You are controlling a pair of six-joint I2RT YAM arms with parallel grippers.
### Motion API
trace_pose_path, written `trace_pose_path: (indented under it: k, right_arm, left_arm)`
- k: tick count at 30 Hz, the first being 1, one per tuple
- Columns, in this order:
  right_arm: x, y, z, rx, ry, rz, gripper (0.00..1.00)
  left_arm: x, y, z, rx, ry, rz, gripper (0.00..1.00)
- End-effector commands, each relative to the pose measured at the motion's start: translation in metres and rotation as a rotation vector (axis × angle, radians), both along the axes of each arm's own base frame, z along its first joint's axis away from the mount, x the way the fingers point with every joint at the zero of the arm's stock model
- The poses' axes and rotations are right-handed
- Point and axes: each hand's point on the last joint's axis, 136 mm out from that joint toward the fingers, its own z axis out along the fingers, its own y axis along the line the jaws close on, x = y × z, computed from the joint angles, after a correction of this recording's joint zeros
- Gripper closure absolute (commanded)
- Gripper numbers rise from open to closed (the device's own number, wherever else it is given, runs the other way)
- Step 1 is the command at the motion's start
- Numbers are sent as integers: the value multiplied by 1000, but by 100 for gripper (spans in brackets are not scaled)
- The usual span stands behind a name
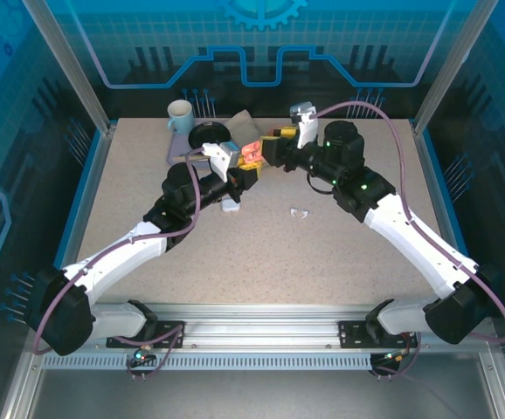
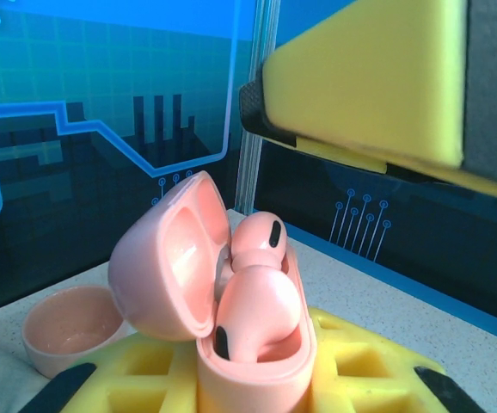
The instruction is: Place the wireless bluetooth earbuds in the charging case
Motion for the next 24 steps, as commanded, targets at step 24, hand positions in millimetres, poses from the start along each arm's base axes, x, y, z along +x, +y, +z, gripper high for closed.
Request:
trace_pose_path:
  k: [24]
  right_arm:
    - [47, 14, -81, -238, 639, 5, 48]
  left_arm:
    - [-17, -25, -29, 165, -67, -175, 100]
